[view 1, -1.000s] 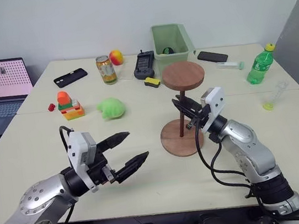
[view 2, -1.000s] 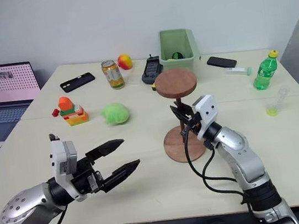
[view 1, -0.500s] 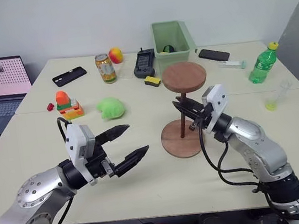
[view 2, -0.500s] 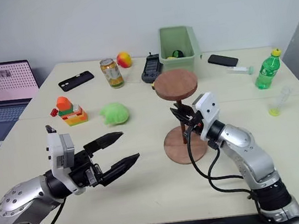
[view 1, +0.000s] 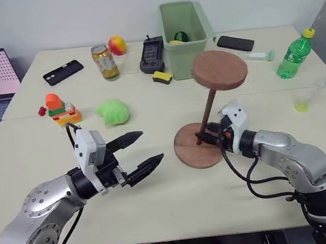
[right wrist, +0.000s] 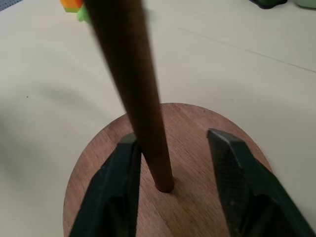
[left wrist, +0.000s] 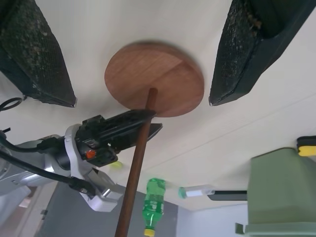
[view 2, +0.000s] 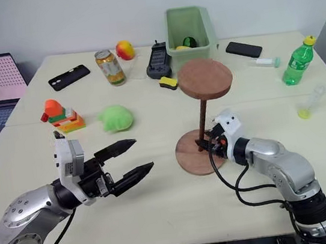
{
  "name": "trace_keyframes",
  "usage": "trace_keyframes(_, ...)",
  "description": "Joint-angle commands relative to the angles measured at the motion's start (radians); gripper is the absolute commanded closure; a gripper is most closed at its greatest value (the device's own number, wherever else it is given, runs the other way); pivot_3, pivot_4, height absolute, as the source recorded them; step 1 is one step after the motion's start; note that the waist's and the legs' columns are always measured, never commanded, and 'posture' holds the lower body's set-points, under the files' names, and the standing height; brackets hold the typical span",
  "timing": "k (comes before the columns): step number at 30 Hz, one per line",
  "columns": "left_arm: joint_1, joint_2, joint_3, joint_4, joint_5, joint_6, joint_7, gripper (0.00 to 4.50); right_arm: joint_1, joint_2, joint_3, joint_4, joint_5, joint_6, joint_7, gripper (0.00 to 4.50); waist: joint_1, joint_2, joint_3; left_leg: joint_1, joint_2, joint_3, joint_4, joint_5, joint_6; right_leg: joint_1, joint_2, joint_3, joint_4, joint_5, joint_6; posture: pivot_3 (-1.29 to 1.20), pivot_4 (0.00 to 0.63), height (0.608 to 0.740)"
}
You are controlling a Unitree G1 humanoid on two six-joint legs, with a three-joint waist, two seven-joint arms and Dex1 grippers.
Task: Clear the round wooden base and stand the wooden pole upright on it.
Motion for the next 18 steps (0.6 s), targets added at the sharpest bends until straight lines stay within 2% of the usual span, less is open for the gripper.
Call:
trace_keyframes(1, -0.017, 0.005, 0.004, 0.013, 0.008, -0.024, -0.023, 0.0, -0.022, -0.017, -0.049, -0.047, 0.025, 0.012, 0.014, 1.44, -0.003, 0.0, 0.0, -0.001, 0.0, 0.0, 0.0, 0.0, 0.0, -0.001, 0.0, 0.0, 0.0, 0.0, 0.0, 0.0, 0.15, 0.74)
trace_keyframes(5, -0.038, 0.007, -0.004, 0.04, 0.02, -0.027, -0.044, 0.0, -0.026, -0.023, -0.066, -0.053, 0.043, 0.027, 0.033, 0.42, -0.011, 0.0, 0.0, -0.001, -0.001, 0.001, 0.0, 0.0, 0.0, 0.0, 0.0, 0.001, -0.001, 0.0, 0.0, 0.0, 0.15, 0.74)
trace_keyframes(7, -0.049, 0.013, -0.008, 0.055, 0.027, -0.027, -0.06, 0.0, -0.021, -0.035, -0.076, -0.062, 0.056, 0.034, 0.051, 0.06, -0.011, 0.0, 0.0, 0.0, -0.001, 0.001, 0.001, 0.0, 0.0, 0.0, 0.0, 0.001, 0.0, 0.0, 0.0, 0.0, 0.15, 0.74)
trace_keyframes(13, -0.128, 0.114, -0.026, 0.168, 0.107, 0.001, -0.129, 0.0, 0.023, -0.183, -0.151, -0.118, 0.153, 0.071, 0.187, 0.06, -0.012, 0.001, 0.001, 0.0, -0.002, -0.001, 0.002, 0.0, 0.001, 0.002, 0.0, -0.007, 0.002, 0.0, 0.0, 0.0, 0.15, 0.74)
trace_keyframes(18, -0.237, 0.209, -0.083, 0.31, 0.201, -0.045, -0.249, 0.0, 0.098, -0.398, -0.213, -0.124, 0.18, -0.017, 0.422, 0.06, -0.013, 0.002, 0.002, 0.0, -0.002, 0.0, 0.003, 0.0, 0.002, 0.003, 0.002, -0.011, 0.001, 0.0, 0.0, 0.0, 0.15, 0.74)
